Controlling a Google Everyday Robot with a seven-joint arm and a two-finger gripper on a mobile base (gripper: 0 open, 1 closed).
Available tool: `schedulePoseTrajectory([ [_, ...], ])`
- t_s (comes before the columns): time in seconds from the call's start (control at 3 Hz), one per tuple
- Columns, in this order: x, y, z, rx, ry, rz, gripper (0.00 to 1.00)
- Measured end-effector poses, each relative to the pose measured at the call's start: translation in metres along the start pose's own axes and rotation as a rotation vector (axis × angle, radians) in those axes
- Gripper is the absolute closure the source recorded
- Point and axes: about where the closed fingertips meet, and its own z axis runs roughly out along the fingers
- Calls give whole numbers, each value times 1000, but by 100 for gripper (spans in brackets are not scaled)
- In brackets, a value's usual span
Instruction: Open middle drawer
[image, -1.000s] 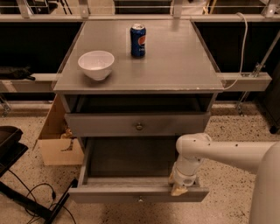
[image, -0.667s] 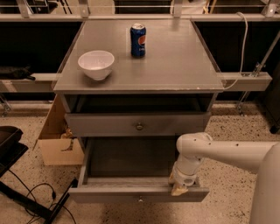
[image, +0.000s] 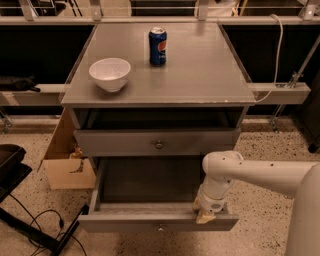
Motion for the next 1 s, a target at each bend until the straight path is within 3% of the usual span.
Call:
schedulePoseTrajectory([
  [0.33,0,0,0,0,0,0,82],
  [1.0,0,0,0,0,0,0,35],
])
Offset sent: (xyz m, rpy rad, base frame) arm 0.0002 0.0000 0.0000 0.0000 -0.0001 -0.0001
